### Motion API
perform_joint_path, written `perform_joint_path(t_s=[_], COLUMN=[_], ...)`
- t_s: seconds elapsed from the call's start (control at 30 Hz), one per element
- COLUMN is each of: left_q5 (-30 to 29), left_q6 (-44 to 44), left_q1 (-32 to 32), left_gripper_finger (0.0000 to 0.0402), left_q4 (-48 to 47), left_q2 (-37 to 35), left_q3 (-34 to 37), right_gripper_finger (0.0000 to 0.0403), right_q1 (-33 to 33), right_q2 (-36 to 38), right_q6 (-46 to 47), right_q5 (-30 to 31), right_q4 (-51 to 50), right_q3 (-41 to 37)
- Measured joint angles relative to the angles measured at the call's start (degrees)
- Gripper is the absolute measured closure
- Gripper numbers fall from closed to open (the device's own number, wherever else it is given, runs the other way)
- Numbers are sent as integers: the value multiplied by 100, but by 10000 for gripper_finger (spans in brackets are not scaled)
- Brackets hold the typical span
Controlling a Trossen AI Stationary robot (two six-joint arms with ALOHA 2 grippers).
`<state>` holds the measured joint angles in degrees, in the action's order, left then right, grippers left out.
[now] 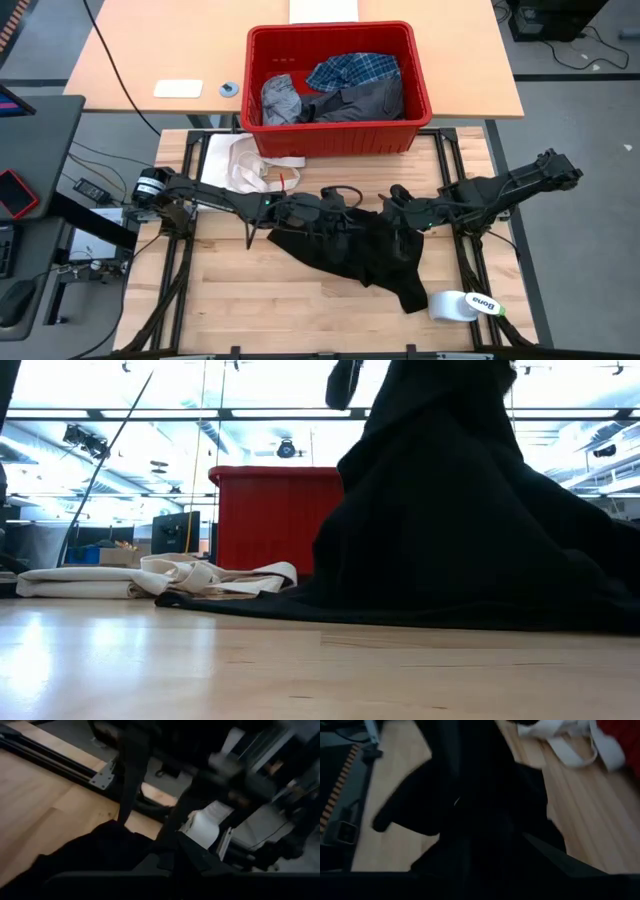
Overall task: Fold Laundry from Bin
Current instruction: Fold the black shirt
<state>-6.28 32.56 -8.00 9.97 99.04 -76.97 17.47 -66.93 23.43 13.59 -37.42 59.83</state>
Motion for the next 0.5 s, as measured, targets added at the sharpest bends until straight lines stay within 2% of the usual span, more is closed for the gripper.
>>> perform_joint_path(t_s=[0.13,0.33,0.5], left_q5=[-7,-2,54], left_q6=[580,1909,1972], left_q1=[359,684,679], left_gripper_finger=[390,390,389], left_q4=[171,198,335], left_q2=[-15,-6,-8], left_q3=[546,1081,1088], right_gripper_finger=[225,225,225], right_q1=[-35,21,141], right_q2=[-12,-5,-5], right_q6=[564,1019,1136], right_q5=[174,-17,67], right_q4=[58,25,-30], right_q3=[-353,-436,-436])
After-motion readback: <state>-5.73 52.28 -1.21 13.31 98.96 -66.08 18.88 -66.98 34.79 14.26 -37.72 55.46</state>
